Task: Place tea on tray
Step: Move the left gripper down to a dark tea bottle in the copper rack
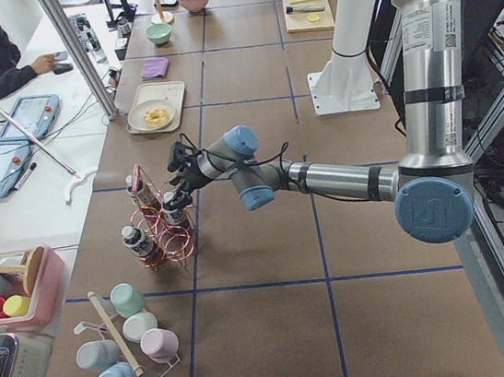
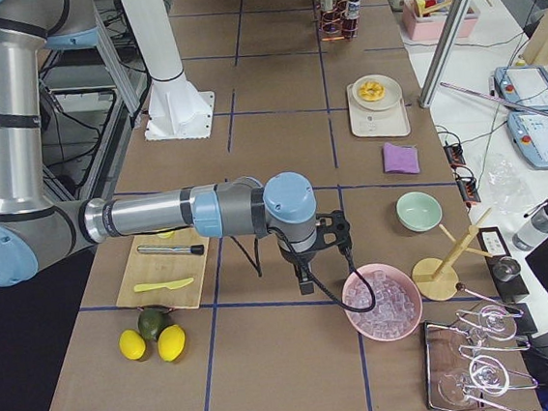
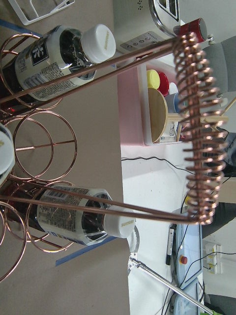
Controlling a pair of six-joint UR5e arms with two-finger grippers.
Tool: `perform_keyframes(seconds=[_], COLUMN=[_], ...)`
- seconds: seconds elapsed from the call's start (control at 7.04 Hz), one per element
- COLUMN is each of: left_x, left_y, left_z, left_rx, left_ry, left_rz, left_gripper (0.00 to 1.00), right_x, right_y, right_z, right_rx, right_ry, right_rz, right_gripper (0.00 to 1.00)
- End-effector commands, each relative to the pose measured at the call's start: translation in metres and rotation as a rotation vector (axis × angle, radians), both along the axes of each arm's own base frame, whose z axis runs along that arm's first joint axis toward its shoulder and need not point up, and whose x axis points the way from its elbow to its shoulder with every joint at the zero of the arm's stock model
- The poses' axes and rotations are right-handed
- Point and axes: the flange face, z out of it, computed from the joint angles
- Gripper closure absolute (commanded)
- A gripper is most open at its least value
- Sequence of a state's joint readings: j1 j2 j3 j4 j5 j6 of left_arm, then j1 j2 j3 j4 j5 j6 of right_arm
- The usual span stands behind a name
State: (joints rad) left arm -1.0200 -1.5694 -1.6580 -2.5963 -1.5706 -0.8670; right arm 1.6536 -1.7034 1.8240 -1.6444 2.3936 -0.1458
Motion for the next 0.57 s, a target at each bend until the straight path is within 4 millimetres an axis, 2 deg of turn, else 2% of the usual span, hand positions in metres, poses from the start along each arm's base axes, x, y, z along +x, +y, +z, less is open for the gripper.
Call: perform_keyframes(seconds=[0.0,0.43], left_x=[0.0019,0.0018], left_y=[-0.0019,-0.0032], left_z=[0.0022,0.0017], left_rx=[-0.004,0.004], left_ry=[-0.009,-0.023], left_rz=[0.002,0.009], left_gripper=[0.19,0.2], right_x=[0.0002,0.0002], right_y=[-0.0016,-0.0016], right_z=[-0.0008,-0.0015], right_rx=[0.002,0.004], right_ry=[0.001,0.001], right_rz=[0.0,0.0], right_gripper=[0.0,0.0])
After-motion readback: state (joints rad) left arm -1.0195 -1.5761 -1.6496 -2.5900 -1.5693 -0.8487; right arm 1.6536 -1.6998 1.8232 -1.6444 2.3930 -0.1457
